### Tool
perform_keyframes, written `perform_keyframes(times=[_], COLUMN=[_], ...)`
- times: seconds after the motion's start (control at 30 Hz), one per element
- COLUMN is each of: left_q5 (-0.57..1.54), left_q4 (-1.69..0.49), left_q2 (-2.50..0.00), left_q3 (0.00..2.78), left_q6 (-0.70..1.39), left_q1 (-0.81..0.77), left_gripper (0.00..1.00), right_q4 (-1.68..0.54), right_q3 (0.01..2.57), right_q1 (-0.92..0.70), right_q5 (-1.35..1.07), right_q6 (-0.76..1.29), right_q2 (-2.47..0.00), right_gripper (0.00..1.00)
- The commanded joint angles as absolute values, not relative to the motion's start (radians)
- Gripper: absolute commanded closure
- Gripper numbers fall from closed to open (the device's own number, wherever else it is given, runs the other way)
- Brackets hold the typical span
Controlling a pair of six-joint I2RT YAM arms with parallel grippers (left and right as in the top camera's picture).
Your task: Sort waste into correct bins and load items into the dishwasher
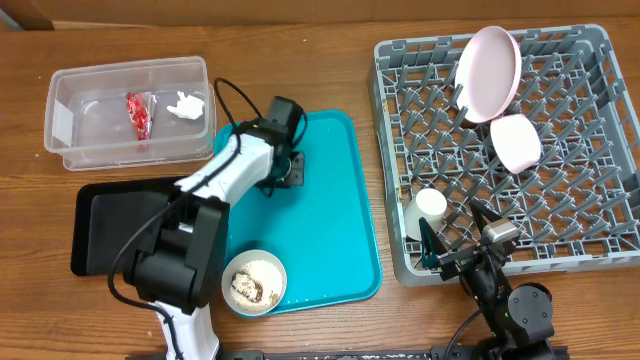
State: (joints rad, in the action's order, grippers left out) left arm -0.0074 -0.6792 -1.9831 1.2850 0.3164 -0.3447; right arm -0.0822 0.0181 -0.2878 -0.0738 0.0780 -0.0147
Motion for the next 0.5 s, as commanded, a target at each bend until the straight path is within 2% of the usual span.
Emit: perform_keyframes(times=[0.0, 0.47], left_q5=[0.083, 0.048], left_q4=[-0.686, -0.763], left_q2=[-2.122, -2.220], left_q3=[1.305, 1.517], left_q6=[0.238, 0.186], left_q1=[-0.319, -0.321], left_gripper=[0.96, 0.94], right_q4=[-0.077, -0.077], right_q3=[0.008, 0.008], right_q1=[-0.283, -0.283], right_q5=[-0.069, -0.069], right_q6=[0.082, 0.082], right_q2=[-0.006, -0.006], right_gripper=[0.00, 0.00])
